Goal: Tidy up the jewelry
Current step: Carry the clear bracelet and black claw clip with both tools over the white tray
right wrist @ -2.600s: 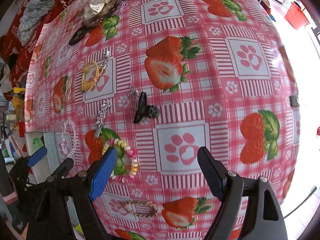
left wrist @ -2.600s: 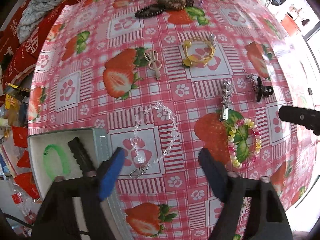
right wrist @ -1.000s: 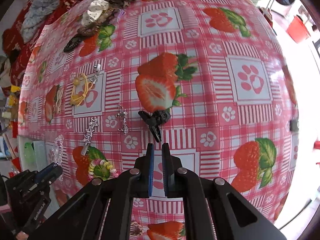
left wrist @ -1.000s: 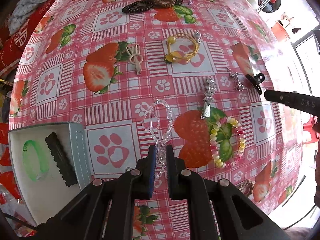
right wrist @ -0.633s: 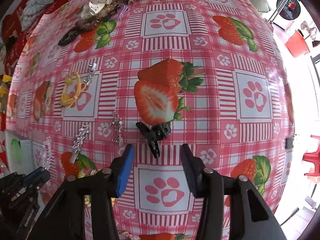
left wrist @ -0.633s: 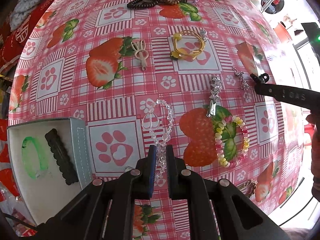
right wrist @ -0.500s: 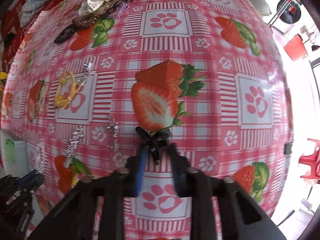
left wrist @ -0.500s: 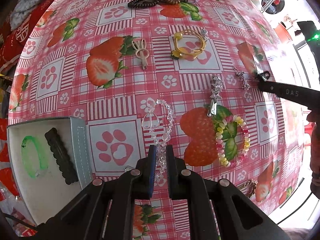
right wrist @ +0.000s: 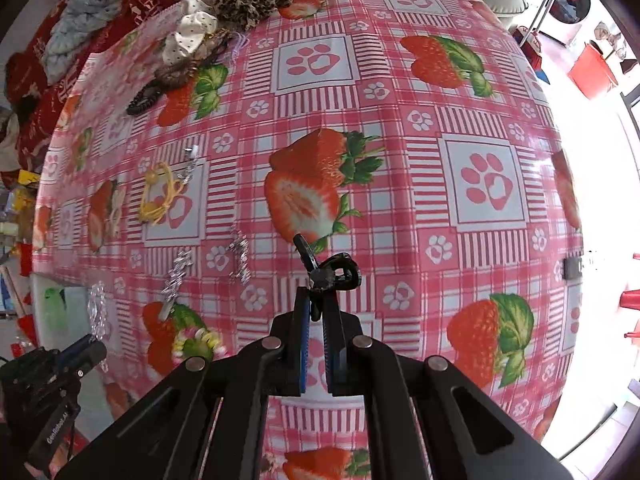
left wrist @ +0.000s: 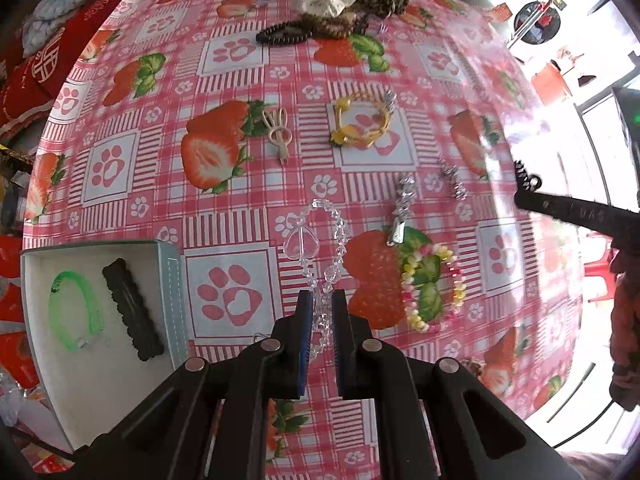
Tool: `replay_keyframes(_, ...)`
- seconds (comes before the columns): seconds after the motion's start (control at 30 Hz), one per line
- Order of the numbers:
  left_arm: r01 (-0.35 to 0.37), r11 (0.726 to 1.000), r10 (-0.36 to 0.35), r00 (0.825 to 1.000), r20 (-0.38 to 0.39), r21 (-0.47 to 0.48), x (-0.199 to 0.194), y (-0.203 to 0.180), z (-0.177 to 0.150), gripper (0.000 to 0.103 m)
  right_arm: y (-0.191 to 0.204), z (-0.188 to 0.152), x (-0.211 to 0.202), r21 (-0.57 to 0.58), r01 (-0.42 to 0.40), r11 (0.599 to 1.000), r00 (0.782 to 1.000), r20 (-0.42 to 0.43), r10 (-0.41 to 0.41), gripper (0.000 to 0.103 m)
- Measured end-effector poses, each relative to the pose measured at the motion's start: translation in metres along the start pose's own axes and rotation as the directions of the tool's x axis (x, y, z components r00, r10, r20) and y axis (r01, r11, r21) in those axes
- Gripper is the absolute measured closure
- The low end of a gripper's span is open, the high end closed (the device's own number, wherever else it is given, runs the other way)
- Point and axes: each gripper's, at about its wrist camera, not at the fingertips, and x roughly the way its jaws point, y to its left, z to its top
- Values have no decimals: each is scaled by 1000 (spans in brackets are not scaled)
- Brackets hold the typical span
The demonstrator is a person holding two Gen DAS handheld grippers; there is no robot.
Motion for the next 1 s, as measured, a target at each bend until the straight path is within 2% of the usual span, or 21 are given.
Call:
replay_keyframes(0.27, 24, 999, -22, 999, 40, -34, -32, 12, -11, 88, 15, -24, -27, -23, -45, 999, 999, -2, 45, 97)
replay_keyframes(0.53, 15, 996, -7, 996, 90, -86, -65, 37, -27, 88, 57, -25, -44, -89, -85, 992, 996, 13, 87, 97)
replay_keyframes(0.8, -16, 983, 39, 991, 125, -181, -89, 82, -53, 88, 123, -28, -57, -204, -137, 969, 990, 11, 142, 97)
replay_keyframes(1.0, -51, 953, 93, 987, 128, -299, -99, 133, -85, 88, 186, -37, -55, -317, -173, 932, 984, -20, 176, 97)
